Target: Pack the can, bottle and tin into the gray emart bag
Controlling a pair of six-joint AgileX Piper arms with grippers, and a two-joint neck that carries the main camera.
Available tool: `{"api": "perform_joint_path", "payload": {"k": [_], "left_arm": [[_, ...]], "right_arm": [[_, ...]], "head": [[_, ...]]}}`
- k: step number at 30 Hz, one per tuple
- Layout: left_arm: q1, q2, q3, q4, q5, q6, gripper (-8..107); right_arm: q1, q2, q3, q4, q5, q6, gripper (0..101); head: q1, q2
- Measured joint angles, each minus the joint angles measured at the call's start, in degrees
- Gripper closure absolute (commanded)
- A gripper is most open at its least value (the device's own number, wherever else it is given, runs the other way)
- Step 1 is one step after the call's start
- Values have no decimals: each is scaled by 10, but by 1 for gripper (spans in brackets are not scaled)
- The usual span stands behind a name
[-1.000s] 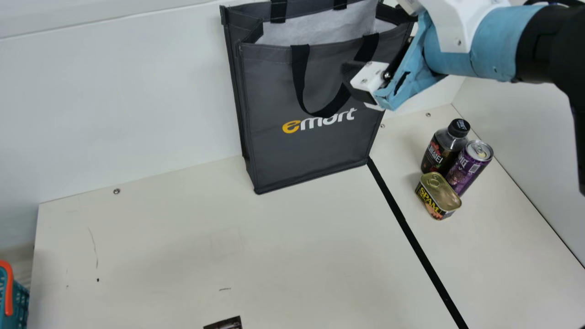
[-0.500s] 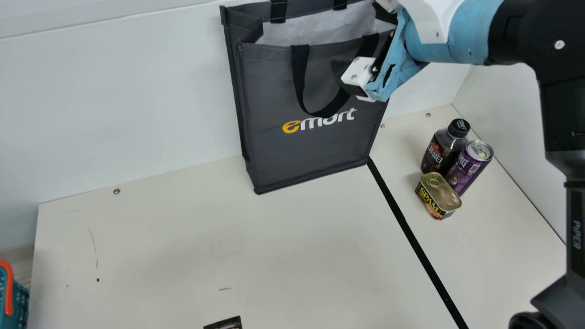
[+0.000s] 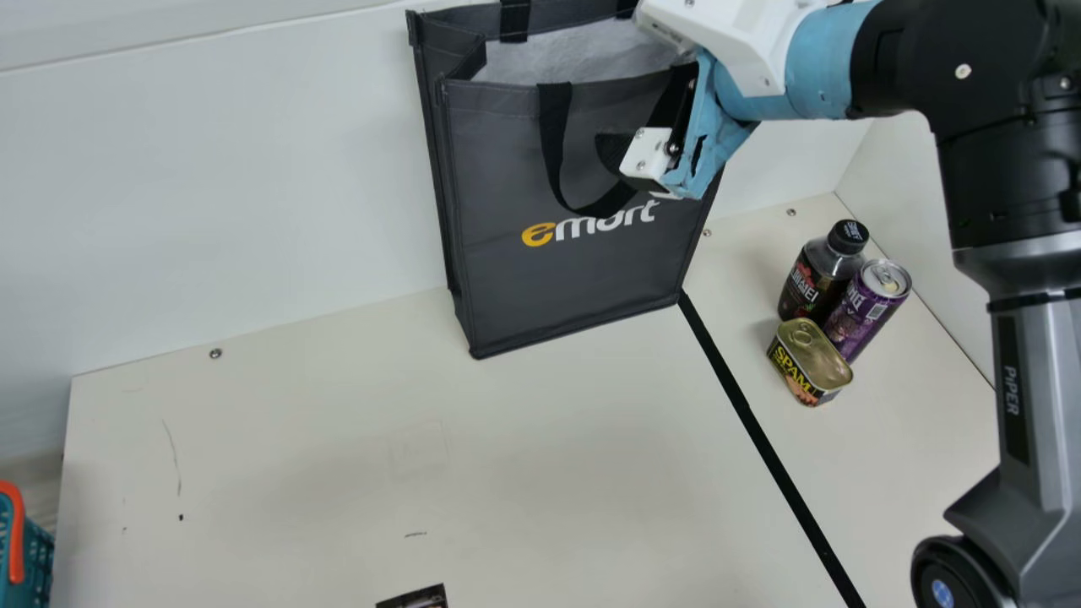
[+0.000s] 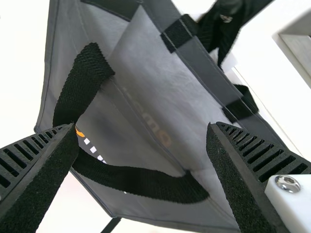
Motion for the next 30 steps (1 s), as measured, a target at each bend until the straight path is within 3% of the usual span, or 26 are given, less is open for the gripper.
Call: {"api": "perform_joint_path", "payload": {"k": [14, 30], "left_arm": [[0, 0, 0, 0, 0, 0, 9], [0, 0, 0, 0, 0, 0, 9]], "right_arm": [[9, 43, -30, 6, 0, -70, 10], [25, 98, -63, -18, 0, -90, 10]], "head": [[0, 1], [0, 1]]}}
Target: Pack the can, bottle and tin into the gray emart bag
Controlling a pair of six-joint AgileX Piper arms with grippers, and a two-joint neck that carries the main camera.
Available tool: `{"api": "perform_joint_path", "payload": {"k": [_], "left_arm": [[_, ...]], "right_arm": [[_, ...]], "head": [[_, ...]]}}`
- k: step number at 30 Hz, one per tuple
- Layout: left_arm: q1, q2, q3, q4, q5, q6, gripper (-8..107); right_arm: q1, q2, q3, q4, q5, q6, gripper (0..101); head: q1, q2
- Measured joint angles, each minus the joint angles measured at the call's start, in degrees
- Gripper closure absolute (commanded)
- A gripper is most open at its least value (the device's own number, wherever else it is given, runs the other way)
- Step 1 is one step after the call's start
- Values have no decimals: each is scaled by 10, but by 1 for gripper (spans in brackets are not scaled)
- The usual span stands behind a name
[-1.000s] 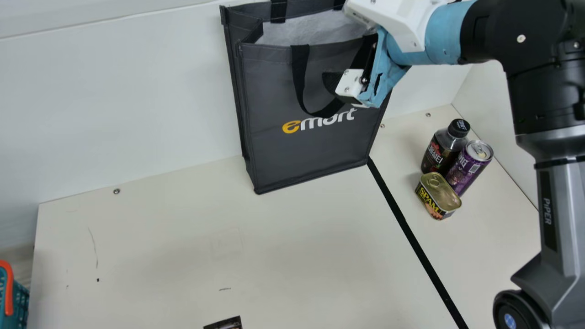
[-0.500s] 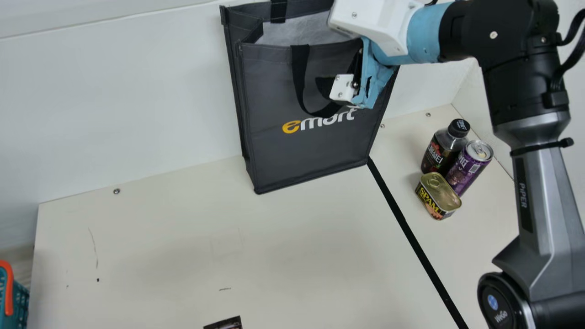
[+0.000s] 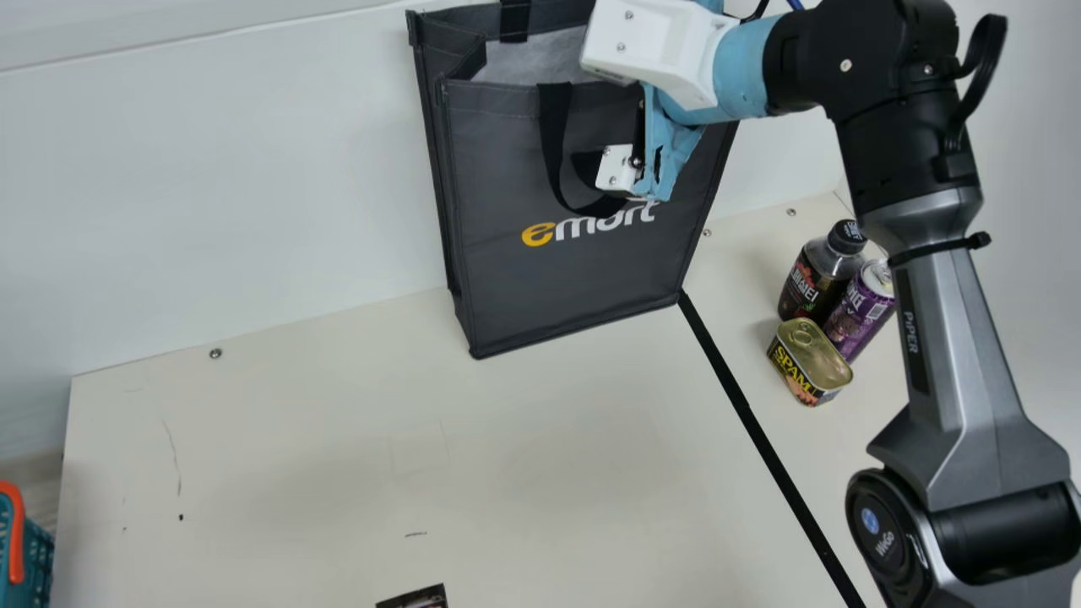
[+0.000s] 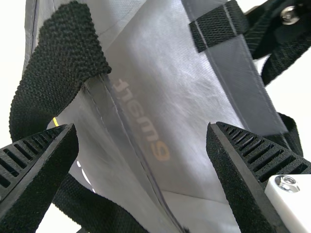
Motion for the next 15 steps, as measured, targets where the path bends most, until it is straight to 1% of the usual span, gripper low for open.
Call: {"api": "perform_joint_path", "payload": {"k": [5, 15], "left_arm": [[0, 0, 0, 0, 0, 0, 9], [0, 0, 0, 0, 0, 0, 9]], "right_arm": [[1, 12, -10, -6, -1, -1, 10], [3, 29, -27, -9, 1, 4, 77]], "head": [[0, 0], [0, 0]]}}
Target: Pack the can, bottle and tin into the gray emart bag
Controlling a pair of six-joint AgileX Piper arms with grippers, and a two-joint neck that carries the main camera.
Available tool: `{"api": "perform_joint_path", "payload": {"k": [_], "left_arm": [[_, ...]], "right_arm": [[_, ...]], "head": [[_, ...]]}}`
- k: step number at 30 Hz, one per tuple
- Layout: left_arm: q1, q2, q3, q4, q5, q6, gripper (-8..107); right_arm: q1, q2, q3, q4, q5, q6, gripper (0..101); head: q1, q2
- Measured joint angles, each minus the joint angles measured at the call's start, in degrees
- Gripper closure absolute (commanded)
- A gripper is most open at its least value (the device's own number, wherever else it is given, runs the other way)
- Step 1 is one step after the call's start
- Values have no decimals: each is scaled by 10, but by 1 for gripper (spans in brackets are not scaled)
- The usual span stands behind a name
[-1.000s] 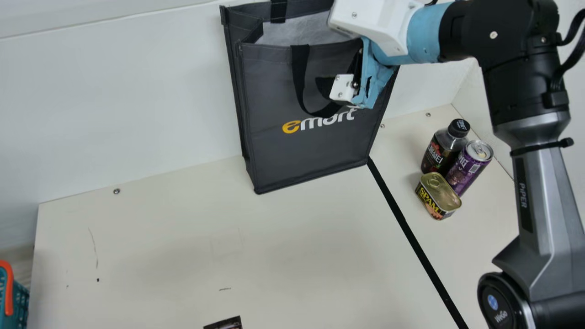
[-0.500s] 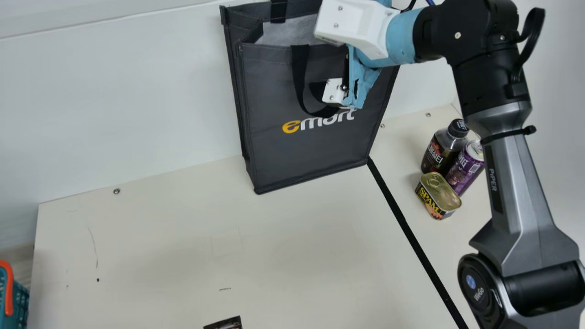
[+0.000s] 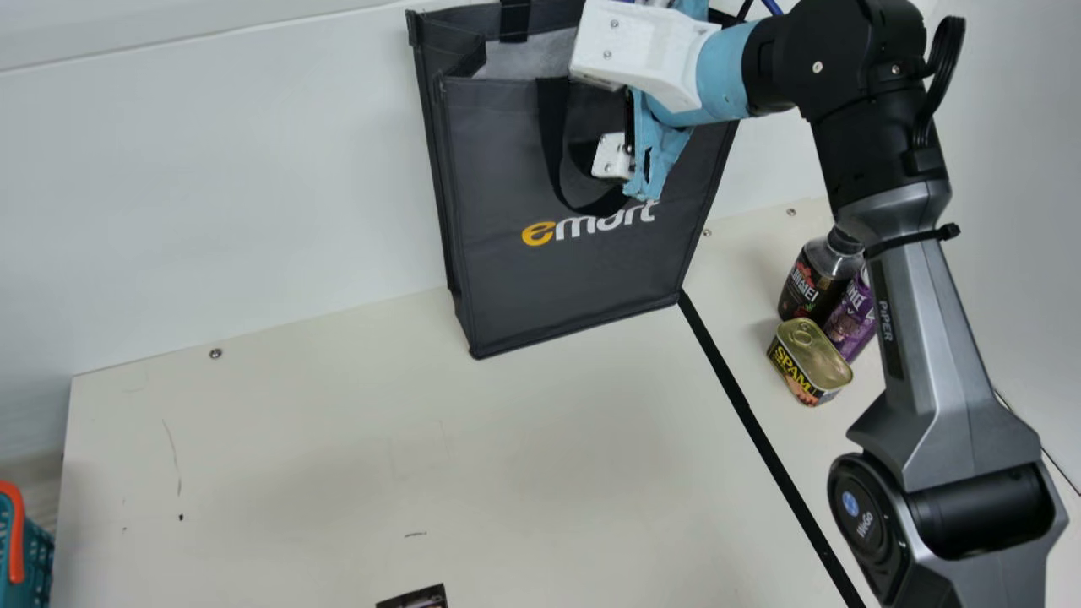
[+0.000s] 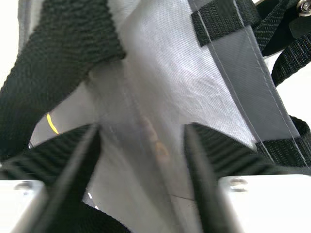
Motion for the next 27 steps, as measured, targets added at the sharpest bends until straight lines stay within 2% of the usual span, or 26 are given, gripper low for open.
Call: {"api": "perform_joint_path", "payload": {"k": [4, 14, 27], "left_arm": [[0, 0, 0, 0, 0, 0, 9], [0, 0, 0, 0, 0, 0, 9], [0, 0, 0, 0, 0, 0, 9]], "right_arm": [[1, 3, -7, 2, 0, 4, 101], [0, -1, -14, 7, 1, 10, 101], [5, -38, -2, 5, 0, 19, 101]], "head": [[0, -1], [0, -1], [0, -1]]}}
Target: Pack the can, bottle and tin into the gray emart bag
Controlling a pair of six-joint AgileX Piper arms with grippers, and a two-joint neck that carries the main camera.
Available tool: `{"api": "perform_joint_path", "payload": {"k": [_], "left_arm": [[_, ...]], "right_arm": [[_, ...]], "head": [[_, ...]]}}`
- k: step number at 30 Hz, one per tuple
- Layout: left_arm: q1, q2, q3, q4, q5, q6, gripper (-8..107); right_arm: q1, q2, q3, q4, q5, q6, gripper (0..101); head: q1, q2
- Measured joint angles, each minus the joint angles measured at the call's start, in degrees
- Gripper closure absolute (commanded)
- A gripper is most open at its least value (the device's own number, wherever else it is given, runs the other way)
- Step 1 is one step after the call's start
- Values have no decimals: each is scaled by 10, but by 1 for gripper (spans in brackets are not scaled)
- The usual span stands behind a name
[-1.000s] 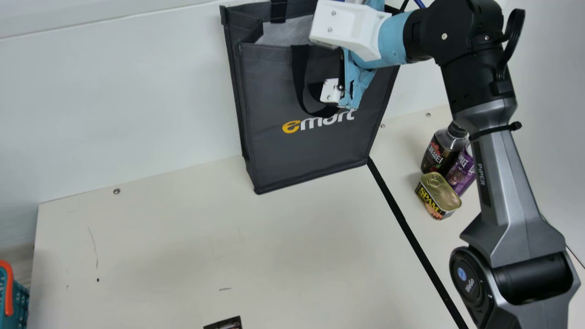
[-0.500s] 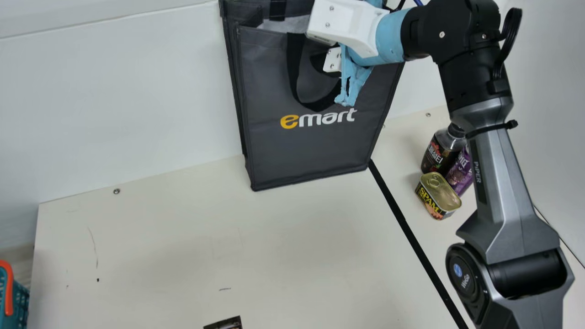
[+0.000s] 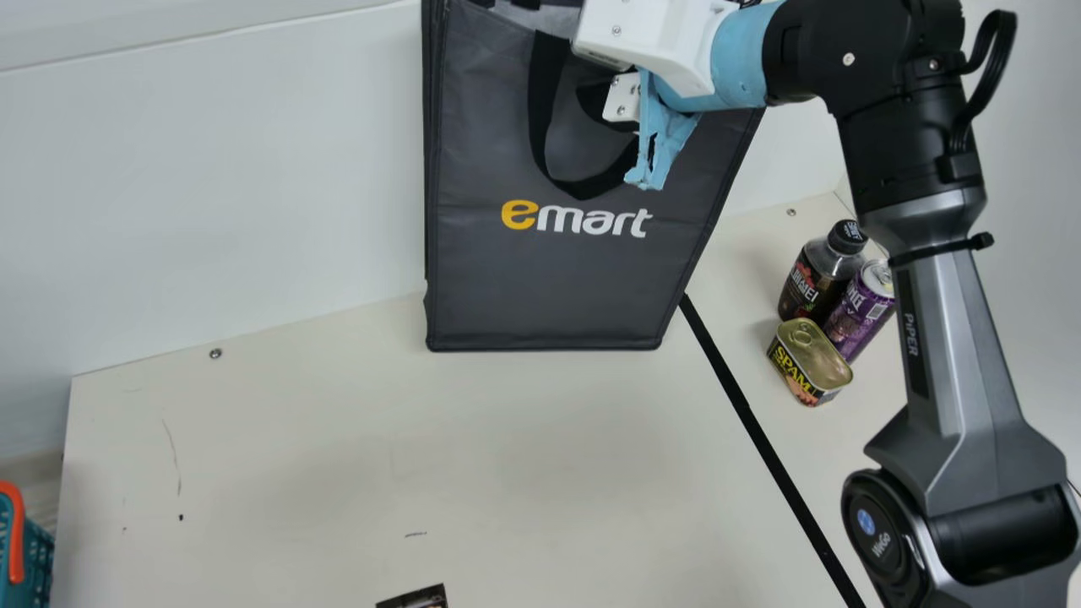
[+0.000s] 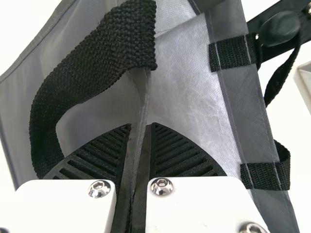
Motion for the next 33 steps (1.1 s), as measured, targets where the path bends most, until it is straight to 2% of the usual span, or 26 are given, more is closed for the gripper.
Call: {"api": "perform_joint_path", "payload": {"k": [15, 33], "left_arm": [[0, 0, 0, 0, 0, 0, 9], [0, 0, 0, 0, 0, 0, 9]], "right_arm": [[16, -68, 37, -14, 0, 7, 101], [66, -170, 105, -55, 0, 28, 101]], "head": [[0, 0], [0, 1]]}}
